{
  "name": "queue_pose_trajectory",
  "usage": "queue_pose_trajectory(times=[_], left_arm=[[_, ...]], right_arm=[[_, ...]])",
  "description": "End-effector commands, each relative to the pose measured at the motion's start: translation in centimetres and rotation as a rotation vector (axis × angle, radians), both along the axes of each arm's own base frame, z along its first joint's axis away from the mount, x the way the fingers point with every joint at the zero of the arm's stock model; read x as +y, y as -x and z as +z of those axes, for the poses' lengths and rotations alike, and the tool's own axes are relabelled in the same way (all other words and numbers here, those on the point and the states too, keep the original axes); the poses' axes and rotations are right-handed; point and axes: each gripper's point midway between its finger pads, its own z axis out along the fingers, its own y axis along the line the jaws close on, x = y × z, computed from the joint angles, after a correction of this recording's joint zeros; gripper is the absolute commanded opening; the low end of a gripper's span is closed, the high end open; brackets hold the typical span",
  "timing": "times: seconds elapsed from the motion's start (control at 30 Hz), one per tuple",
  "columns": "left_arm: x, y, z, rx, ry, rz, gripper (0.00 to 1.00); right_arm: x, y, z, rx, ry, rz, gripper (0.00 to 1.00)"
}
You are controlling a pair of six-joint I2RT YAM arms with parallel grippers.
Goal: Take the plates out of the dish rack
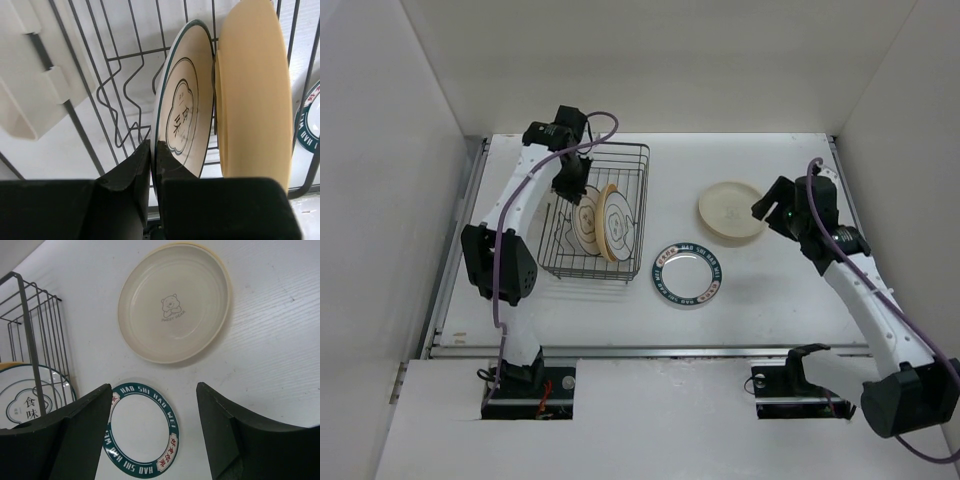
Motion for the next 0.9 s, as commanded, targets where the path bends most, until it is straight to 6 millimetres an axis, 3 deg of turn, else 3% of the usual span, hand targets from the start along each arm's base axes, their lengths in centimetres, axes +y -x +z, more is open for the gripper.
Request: queue_pose_trajectory(times=[0.0,0.17,0.3,0.43,0.47,0.57,0.6,0.67,0.7,0.77,0.8,0.83,0.87], left_arm=[[-0.1,-0.8,6.3,-0.176,0.051,0.001,0.0],[0.6,-1.2,12.1,-0.341,0.063,0.045,0.0],[1.4,-1.1,17.3,-0.492,0.07,0.074,0.0],[2.6,-0.6,22.3,-0.67,0.071,0.1,0.0],[2.7,-0.5,23.2,-0.702,0.081,0.102,0.0],[2.2,0.3,26.6,-0.816,0.149,0.083,0.0],[1.8,0.4,27.4,-0.842,0.175,0.068,0.0],[-0.2,1.2,28.1,-0.829,0.28,0.001,0.0],[-0.5,1.5,28.2,-0.812,0.33,-0.003,0.0],[-2.0,1.6,27.4,-0.742,0.447,-0.041,0.0],[-3.7,1.5,26.3,-0.659,0.547,-0.092,0.0],[-4.3,1.4,25.6,-0.608,0.601,-0.085,0.0],[-4.8,1.3,25.2,-0.574,0.638,-0.114,0.0]], right_arm=[[-0.6,1.2,1.4,-0.033,0.007,-0.028,0.74],[-0.2,2.0,3.0,-0.073,-0.002,0.002,0.74],[1.6,2.1,4.4,-0.119,0.002,0.118,0.74],[4.7,1.7,6.2,-0.201,-0.034,0.285,0.74],[6.4,1.7,7.5,-0.253,-0.072,0.359,0.74],[9.2,1.4,8.3,-0.3,-0.103,0.486,0.81],[10.9,1.7,9.8,-0.353,-0.138,0.566,0.82],[12.9,1.4,10.3,-0.379,-0.174,0.656,0.83],[14.7,2.0,12.0,-0.442,-0.209,0.754,0.85],[16.6,2.0,12.1,-0.469,-0.244,0.859,0.85],[17.3,2.1,12.5,-0.485,-0.272,0.897,0.85],[18.4,2.7,14.1,-0.55,-0.301,0.973,0.85],[19.0,2.3,13.7,-0.542,-0.324,0.996,0.85]])
